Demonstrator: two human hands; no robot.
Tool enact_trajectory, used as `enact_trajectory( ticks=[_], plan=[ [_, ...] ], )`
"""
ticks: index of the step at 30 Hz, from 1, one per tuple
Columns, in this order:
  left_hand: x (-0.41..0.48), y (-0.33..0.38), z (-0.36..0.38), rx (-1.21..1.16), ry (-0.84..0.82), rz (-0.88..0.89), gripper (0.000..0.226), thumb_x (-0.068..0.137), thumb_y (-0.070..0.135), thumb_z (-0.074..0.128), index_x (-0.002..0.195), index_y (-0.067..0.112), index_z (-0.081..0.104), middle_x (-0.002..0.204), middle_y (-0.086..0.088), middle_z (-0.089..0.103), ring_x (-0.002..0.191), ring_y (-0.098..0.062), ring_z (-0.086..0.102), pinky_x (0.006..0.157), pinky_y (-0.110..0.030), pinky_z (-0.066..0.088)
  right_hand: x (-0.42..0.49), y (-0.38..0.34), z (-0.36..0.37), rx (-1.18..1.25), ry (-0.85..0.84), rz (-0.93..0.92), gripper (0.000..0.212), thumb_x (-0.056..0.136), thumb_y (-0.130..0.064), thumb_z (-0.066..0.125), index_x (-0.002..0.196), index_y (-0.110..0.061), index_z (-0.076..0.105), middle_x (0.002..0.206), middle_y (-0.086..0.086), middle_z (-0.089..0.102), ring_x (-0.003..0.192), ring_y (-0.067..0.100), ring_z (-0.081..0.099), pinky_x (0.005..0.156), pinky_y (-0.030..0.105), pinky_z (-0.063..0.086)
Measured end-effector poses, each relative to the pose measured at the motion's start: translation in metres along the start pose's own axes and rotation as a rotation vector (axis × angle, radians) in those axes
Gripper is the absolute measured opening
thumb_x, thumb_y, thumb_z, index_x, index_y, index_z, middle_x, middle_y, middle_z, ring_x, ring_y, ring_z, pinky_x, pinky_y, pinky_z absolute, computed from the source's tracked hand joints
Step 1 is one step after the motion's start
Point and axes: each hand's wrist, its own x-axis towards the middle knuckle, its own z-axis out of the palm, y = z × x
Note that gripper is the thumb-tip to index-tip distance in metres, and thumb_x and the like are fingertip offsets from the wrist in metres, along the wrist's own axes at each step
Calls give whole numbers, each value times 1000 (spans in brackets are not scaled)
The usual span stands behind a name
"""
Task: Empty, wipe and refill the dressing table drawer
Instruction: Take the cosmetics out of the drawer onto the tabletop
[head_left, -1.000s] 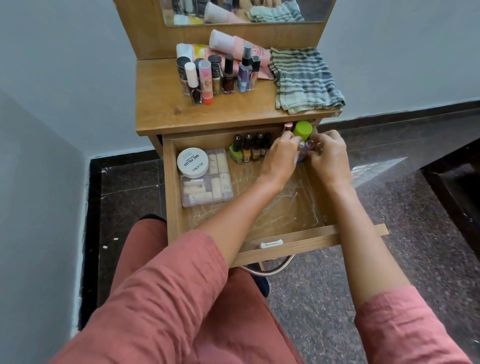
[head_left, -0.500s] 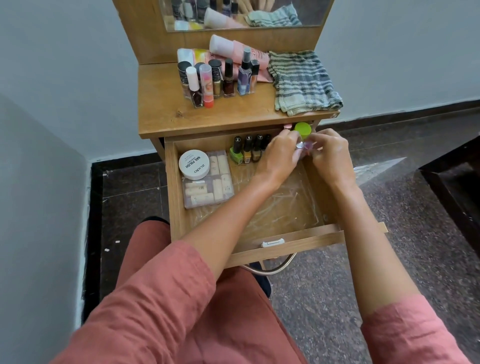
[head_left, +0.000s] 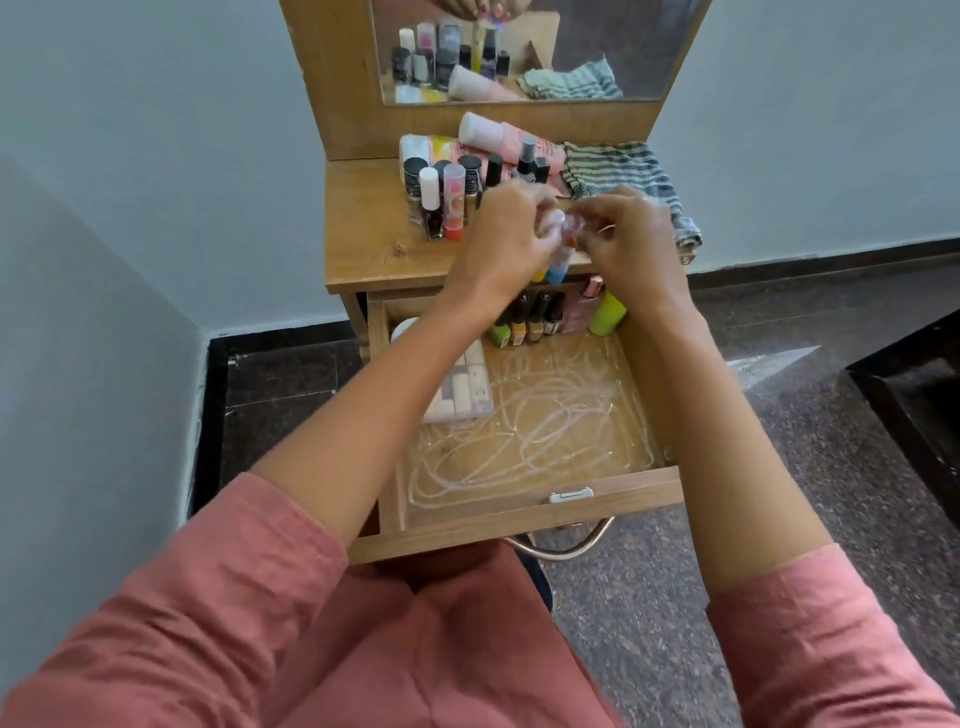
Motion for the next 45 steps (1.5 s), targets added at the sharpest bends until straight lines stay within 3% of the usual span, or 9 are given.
enact_trajectory(
  ticks=[6,10,14,23,26,29,36,40,45],
  plan=[
    [12,-18,-28,37,54,-22,18,84,14,60,97,4,68,97,-12,67,85,-18,62,79,-34,51,20,-24,13,38,2,-44,22,80,0,60,100,-3,69,96,15,64,79,12,51,67,8,38],
    [21,-28,-38,109,102,4,20,85,19,59,98,9,69,100,-10,65,91,-17,57,76,-22,40,34,-30,22,45,22,-48,21,80,0,60,98,-3,69,96,16,63,78,13,51,65,8,38],
    [26,-36,-41,187,139,-2,22,86,25,59,105,17,68,108,-5,58,108,-20,46,86,-24,36,44,-33,32,65,50,-47,22,79,2,60,99,-2,68,97,17,63,79,12,50,63,3,37],
    [28,-44,-41,269,140,-38,23,86,25,59,105,15,67,114,-2,56,116,-19,41,95,-28,33,52,-31,49,57,51,-48,18,77,4,58,91,-1,70,89,15,63,80,13,50,65,10,34],
    [28,-44,-41,274,134,-59,23,87,25,59,105,15,67,116,-1,55,117,-18,40,96,-27,32,53,-32,50,55,37,-54,20,79,4,57,94,-1,69,85,6,55,80,11,50,62,3,34],
    [29,-44,-41,283,127,-69,23,87,25,59,107,15,66,116,-1,55,118,-19,39,96,-28,32,53,-32,51,35,33,-58,22,80,3,56,97,-2,68,92,13,61,82,16,53,65,6,34],
    [30,-42,-41,269,110,-91,25,87,23,59,110,17,64,117,-1,54,118,-19,39,95,-27,32,46,-29,48,69,23,-54,34,77,6,56,110,-1,63,100,17,62,93,23,59,75,13,42],
    [25,-37,-41,255,154,-65,25,86,19,57,110,17,63,117,0,55,117,-18,40,90,-21,27,38,-28,41,95,64,-48,35,77,9,56,110,0,62,101,16,61,89,17,56,72,1,40],
    [-10,-27,-32,84,198,20,13,85,16,60,97,12,65,100,-3,64,91,-10,51,78,-16,37,9,-19,34,131,97,-48,20,79,5,59,96,-1,68,93,14,65,78,13,56,69,4,43]
  ],
)
